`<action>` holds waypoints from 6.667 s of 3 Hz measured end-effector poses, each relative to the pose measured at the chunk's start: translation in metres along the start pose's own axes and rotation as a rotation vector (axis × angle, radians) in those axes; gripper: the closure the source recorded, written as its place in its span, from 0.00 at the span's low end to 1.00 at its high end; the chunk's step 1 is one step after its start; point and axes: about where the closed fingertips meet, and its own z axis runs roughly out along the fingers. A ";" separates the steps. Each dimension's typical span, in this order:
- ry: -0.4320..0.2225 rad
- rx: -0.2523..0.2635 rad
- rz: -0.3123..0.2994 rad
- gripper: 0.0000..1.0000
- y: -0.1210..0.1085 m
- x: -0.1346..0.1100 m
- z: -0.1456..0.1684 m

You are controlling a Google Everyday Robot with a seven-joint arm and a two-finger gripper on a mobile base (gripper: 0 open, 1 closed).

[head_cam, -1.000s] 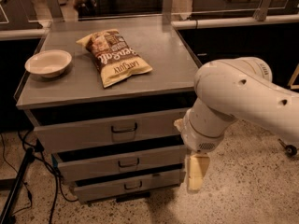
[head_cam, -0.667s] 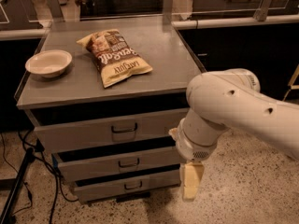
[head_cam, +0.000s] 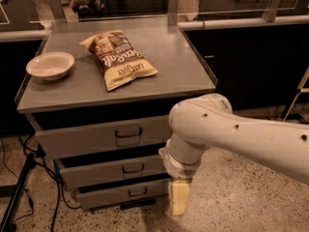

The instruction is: Open middle drawer

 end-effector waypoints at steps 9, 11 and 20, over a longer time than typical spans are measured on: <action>-0.070 -0.048 0.136 0.00 -0.062 -0.057 0.167; -0.083 -0.050 0.150 0.00 -0.083 -0.056 0.207; -0.062 -0.139 0.154 0.00 -0.062 -0.040 0.268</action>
Offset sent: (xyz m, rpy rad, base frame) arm -0.0014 0.0280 -0.0646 0.0711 0.0468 -0.1034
